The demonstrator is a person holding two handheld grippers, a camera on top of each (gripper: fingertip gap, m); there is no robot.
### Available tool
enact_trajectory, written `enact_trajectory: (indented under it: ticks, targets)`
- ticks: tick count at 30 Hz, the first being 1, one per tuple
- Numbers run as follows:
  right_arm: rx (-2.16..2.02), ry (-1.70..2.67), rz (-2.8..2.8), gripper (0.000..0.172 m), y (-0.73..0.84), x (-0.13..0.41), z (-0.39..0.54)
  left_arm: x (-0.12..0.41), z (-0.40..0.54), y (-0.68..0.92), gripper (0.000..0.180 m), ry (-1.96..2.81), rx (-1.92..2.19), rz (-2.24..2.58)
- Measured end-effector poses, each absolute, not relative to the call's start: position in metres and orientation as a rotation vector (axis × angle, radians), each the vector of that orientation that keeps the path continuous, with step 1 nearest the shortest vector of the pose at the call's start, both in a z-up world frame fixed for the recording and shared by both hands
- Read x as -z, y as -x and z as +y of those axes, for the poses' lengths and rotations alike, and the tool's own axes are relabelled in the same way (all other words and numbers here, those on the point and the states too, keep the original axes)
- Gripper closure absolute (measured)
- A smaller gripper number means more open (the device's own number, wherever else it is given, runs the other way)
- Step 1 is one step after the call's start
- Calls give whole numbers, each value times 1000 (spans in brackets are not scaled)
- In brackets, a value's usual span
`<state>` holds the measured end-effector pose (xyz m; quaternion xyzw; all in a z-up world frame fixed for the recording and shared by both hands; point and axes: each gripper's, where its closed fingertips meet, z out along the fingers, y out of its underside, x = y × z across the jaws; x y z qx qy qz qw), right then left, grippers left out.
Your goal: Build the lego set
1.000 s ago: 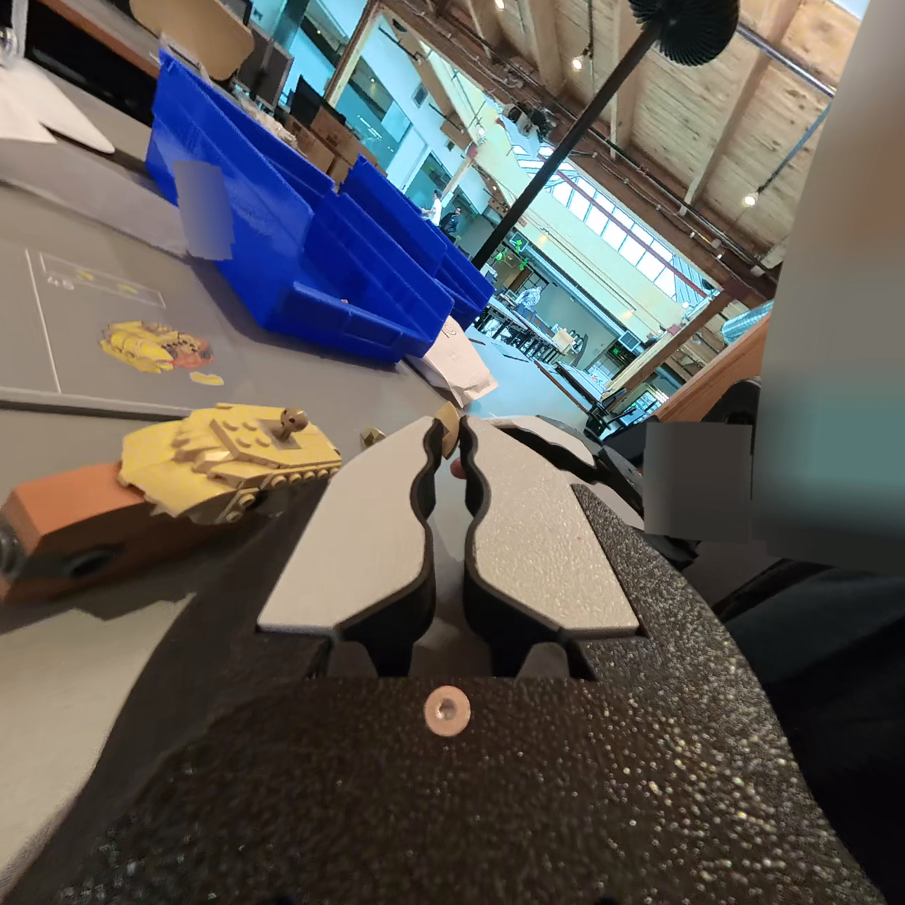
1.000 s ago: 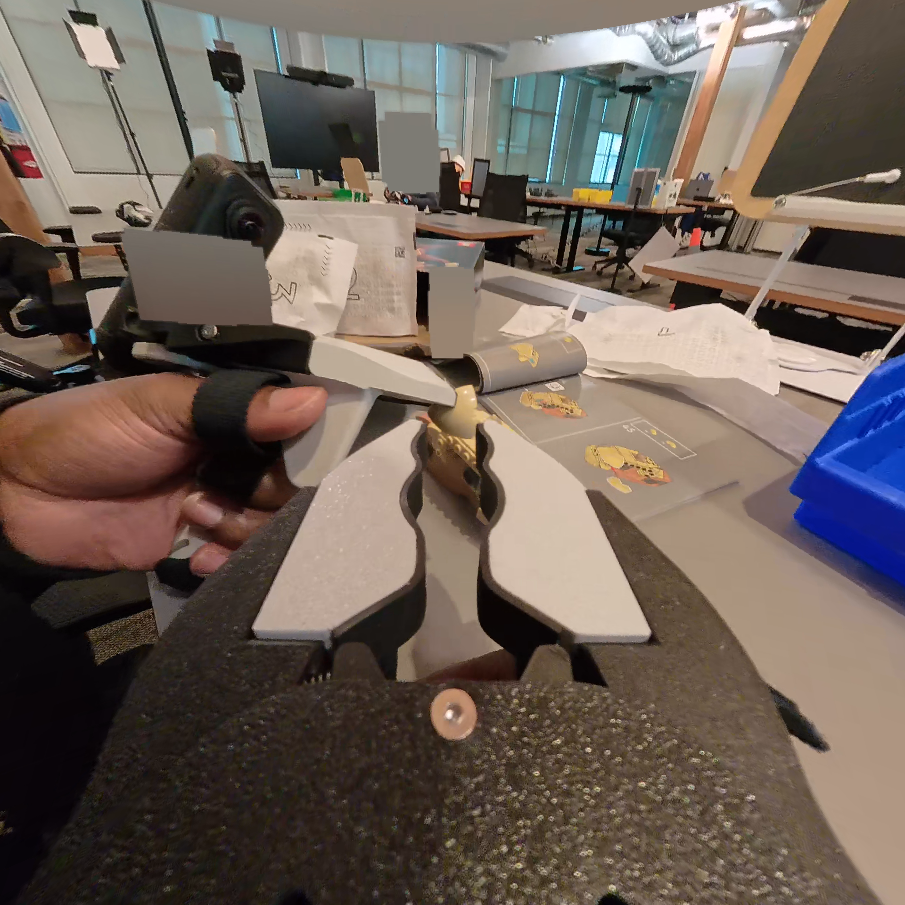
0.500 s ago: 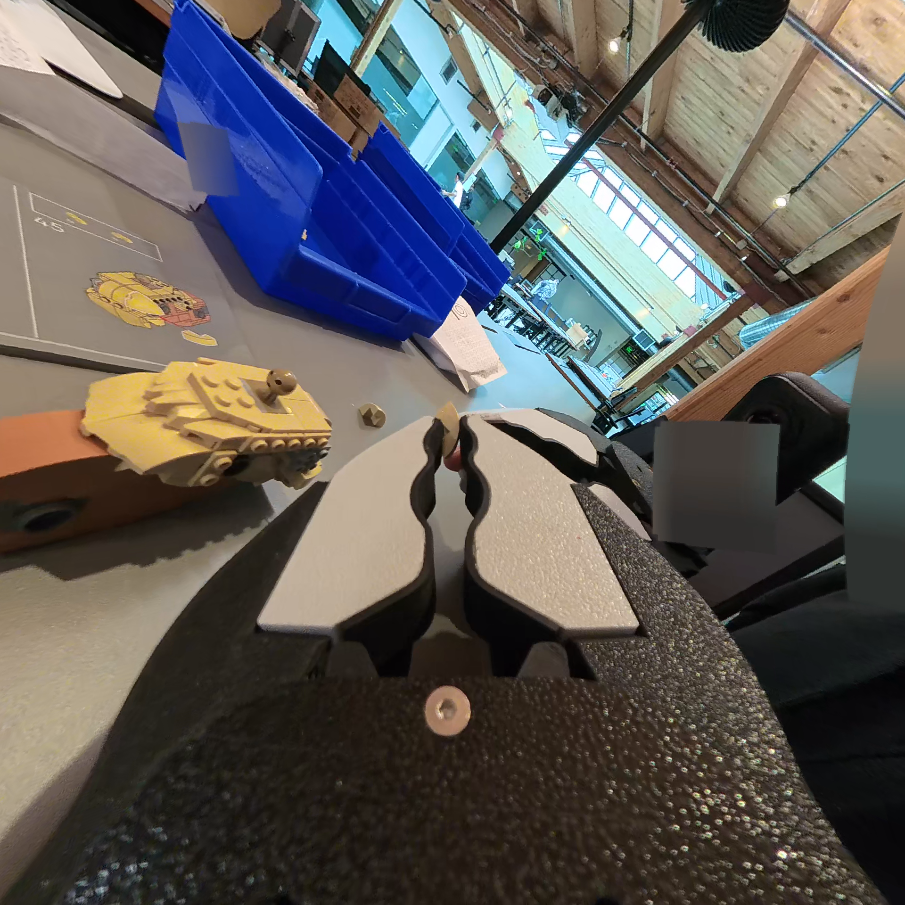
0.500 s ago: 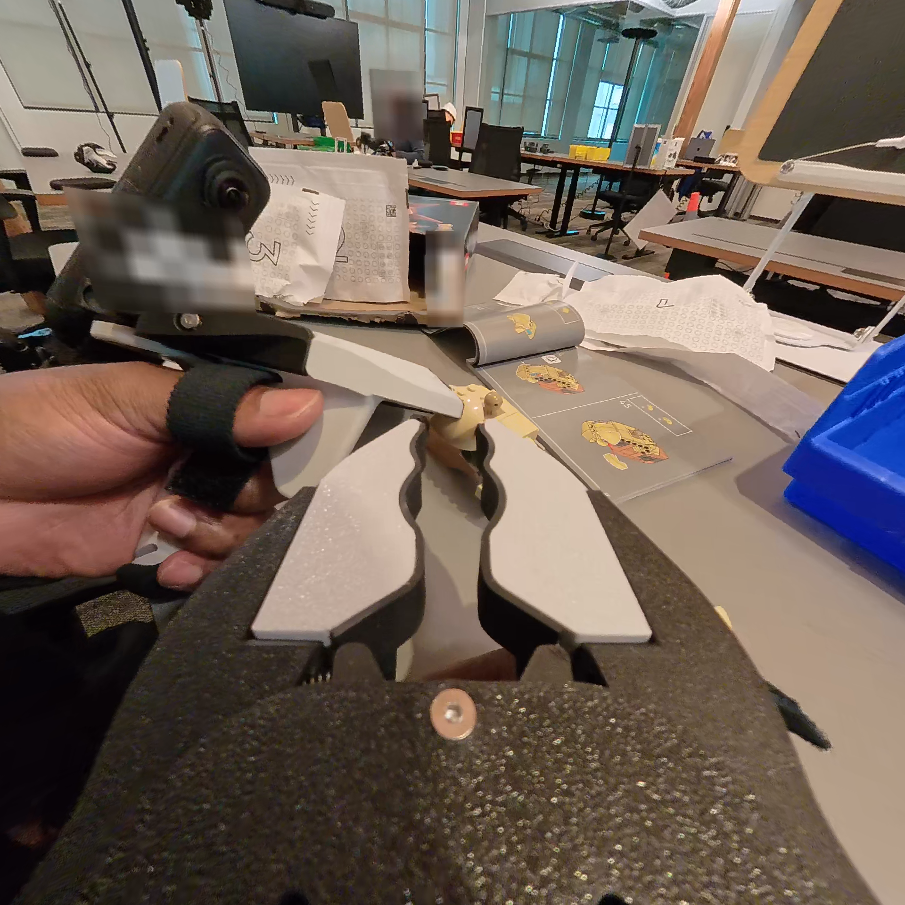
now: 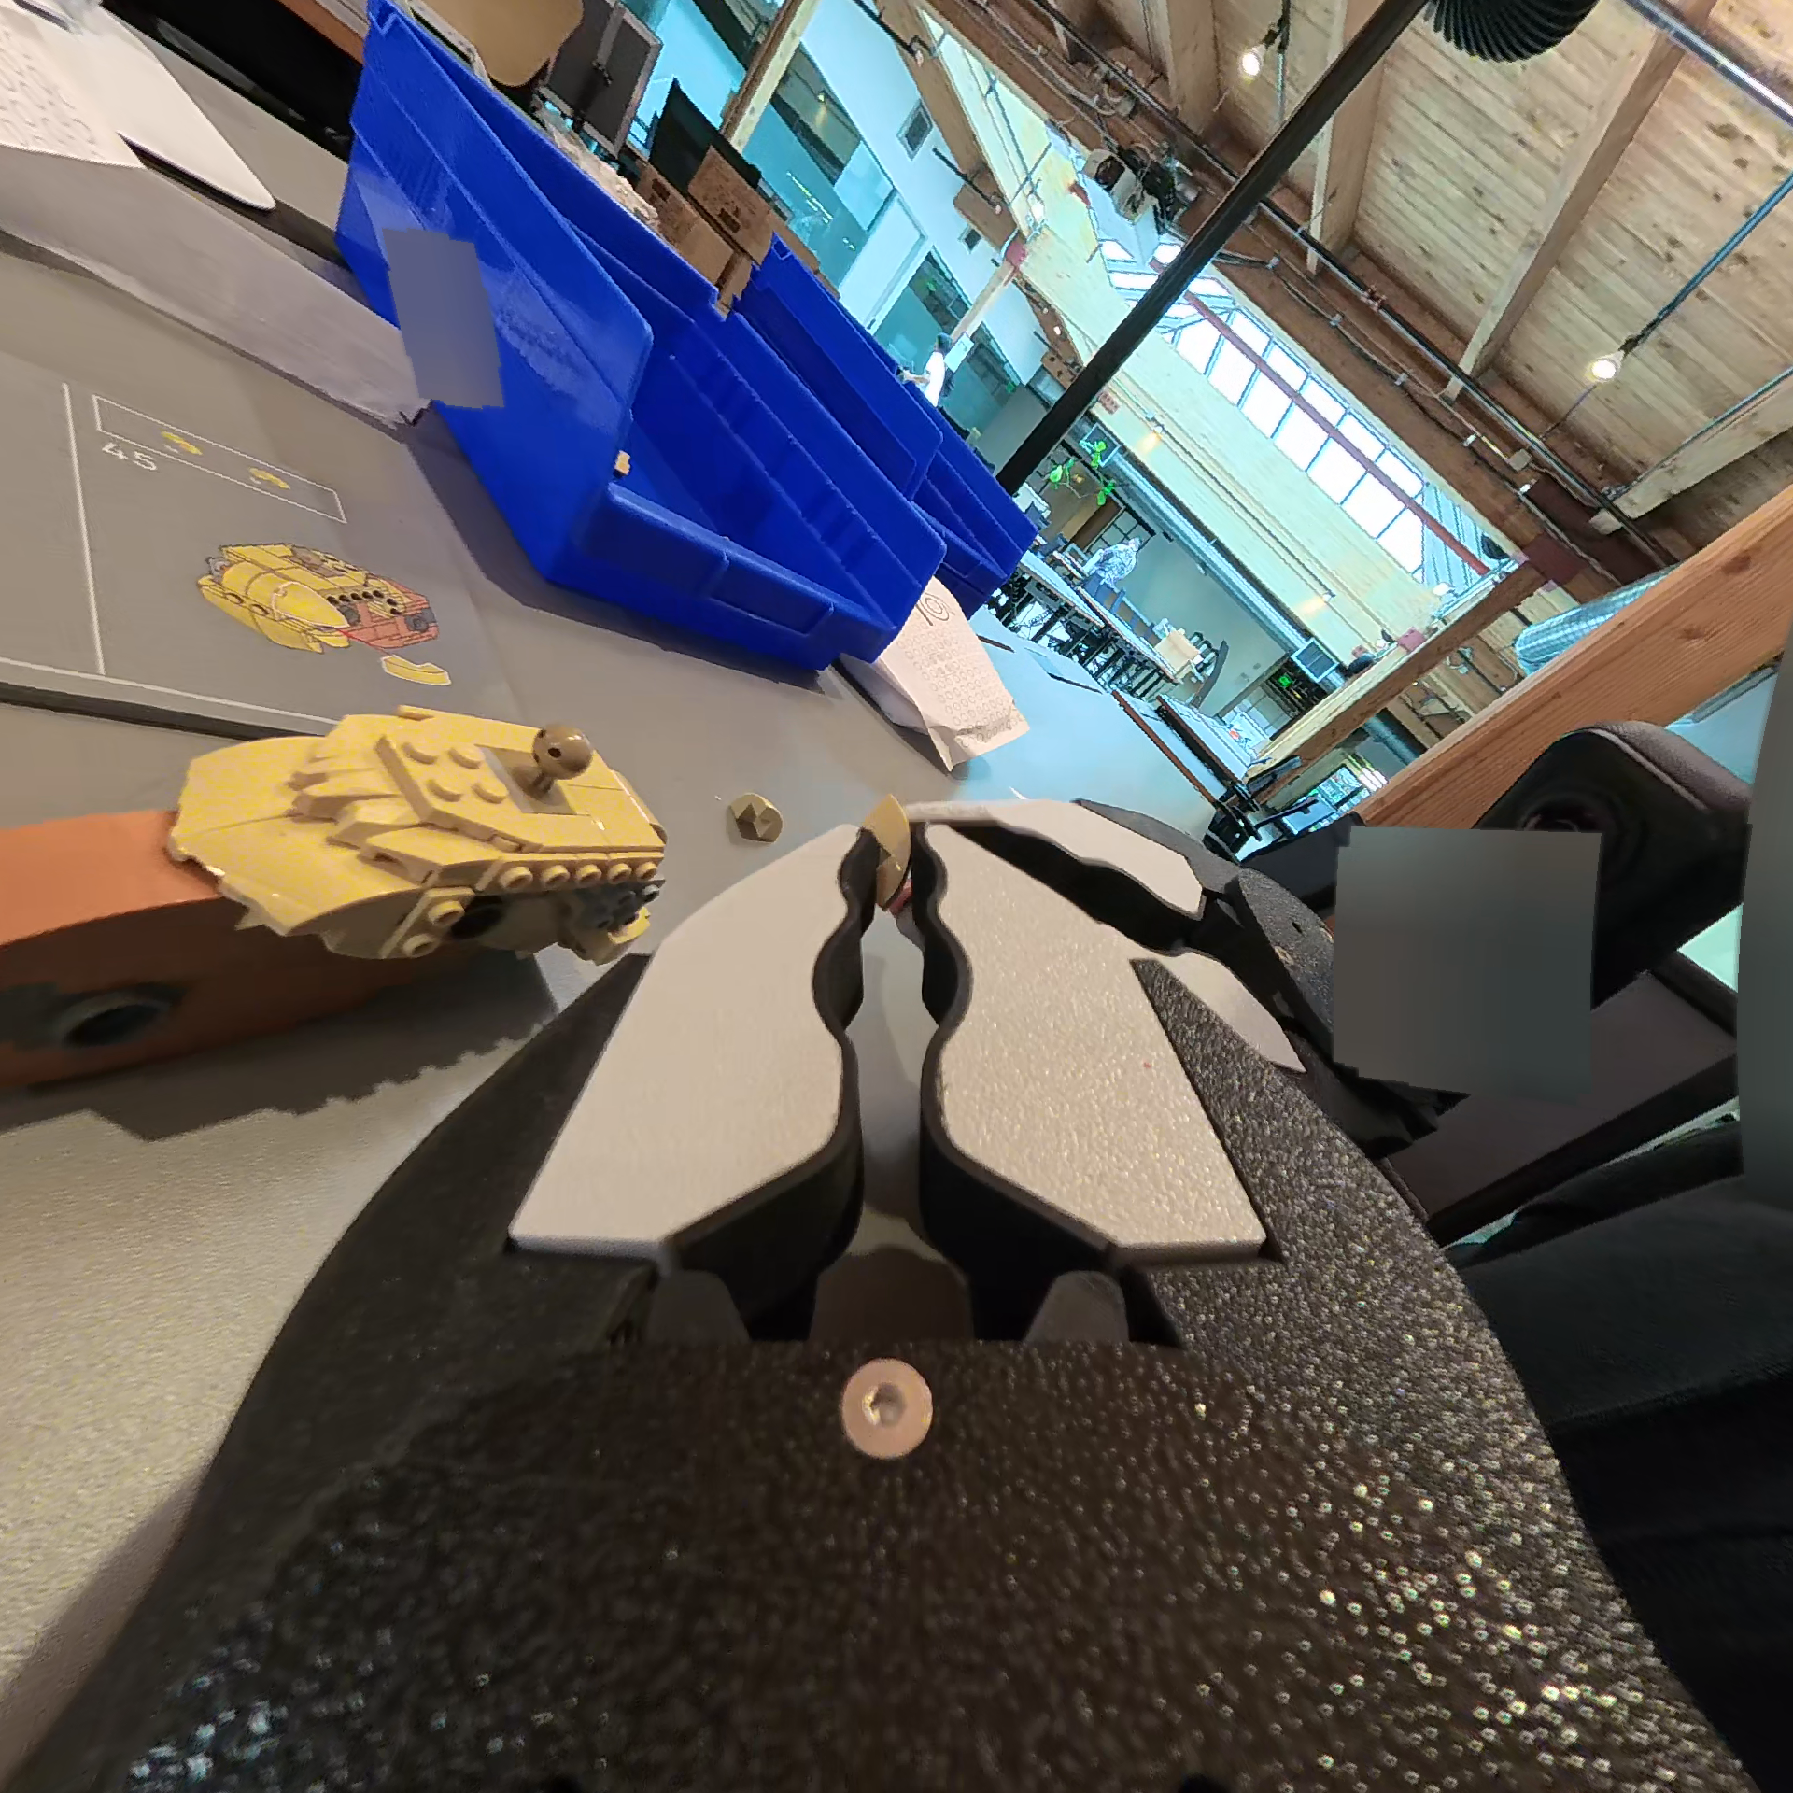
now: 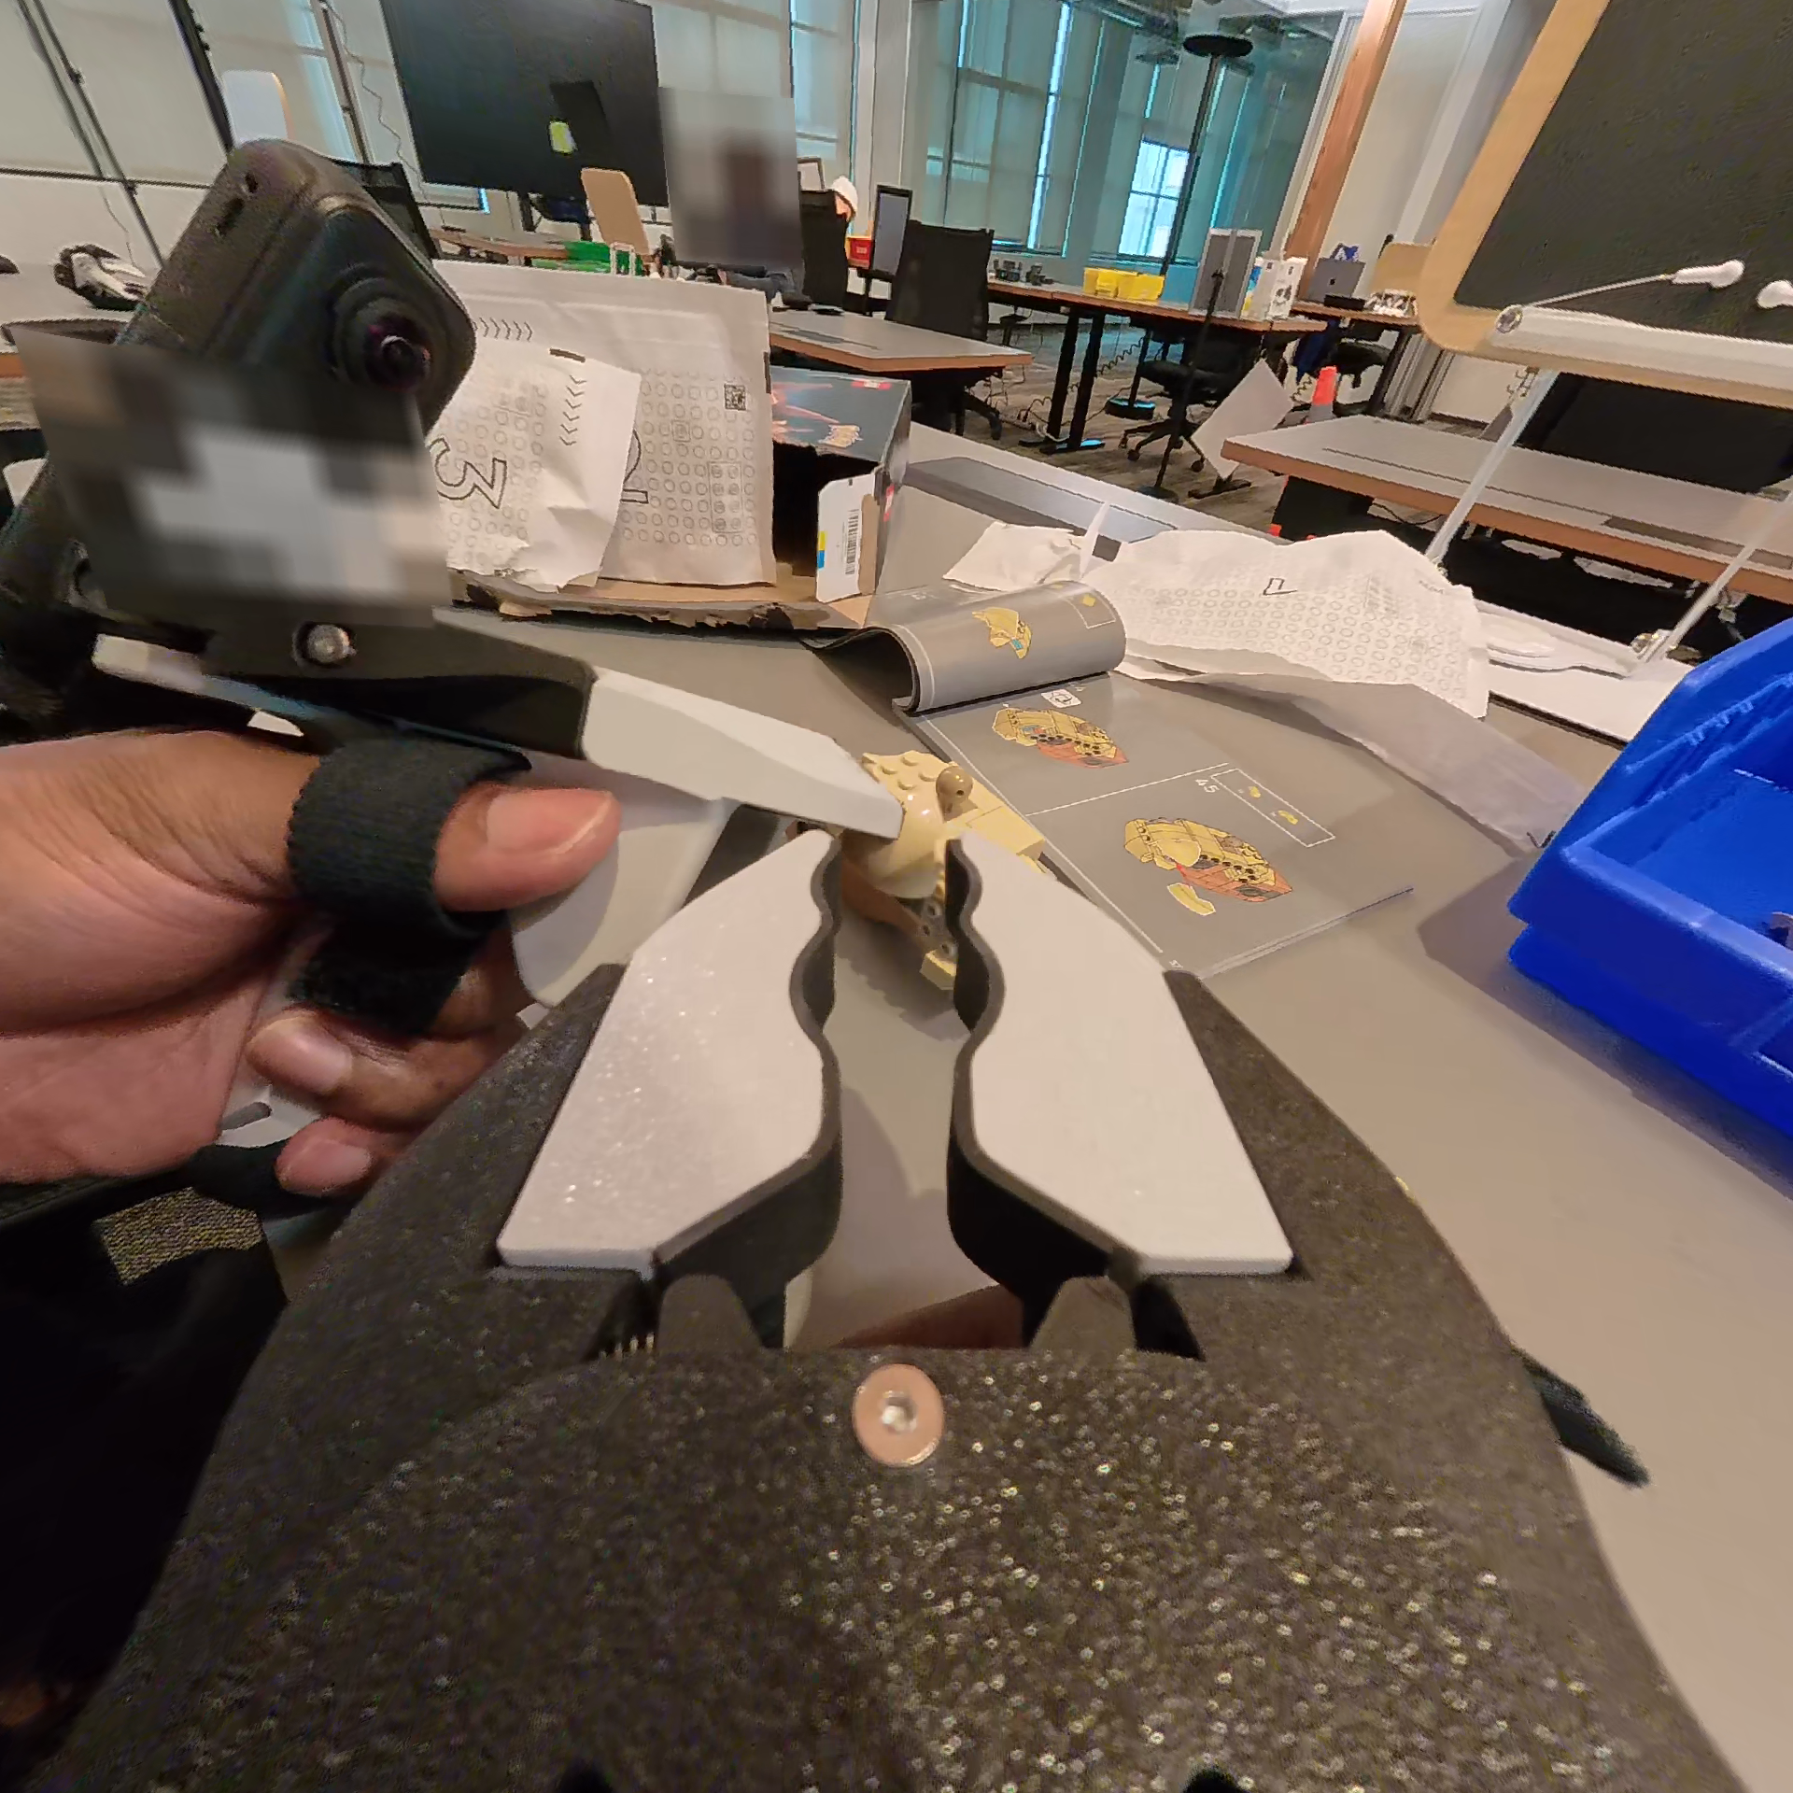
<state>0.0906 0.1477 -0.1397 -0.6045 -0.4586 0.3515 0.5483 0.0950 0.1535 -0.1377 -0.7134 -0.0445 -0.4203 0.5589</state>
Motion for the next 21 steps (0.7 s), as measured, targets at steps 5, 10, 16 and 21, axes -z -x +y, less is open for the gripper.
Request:
enact_trajectory:
  ticks: [5,10,16,21]
  targets:
    - [-836,1435,-1080,153,-91,139,149,139,154,-96,174,1690,982,-95]
    - [-834,1421,-1078,155,-91,138,148,137,154,-96,174,1684,939,-80]
    - [-871,1411,-1067,166,-92,136,147,134,152,-96,174,1674,854,-24]
    - [-879,1397,-1063,157,-92,134,147,129,150,-95,174,1634,881,-7]
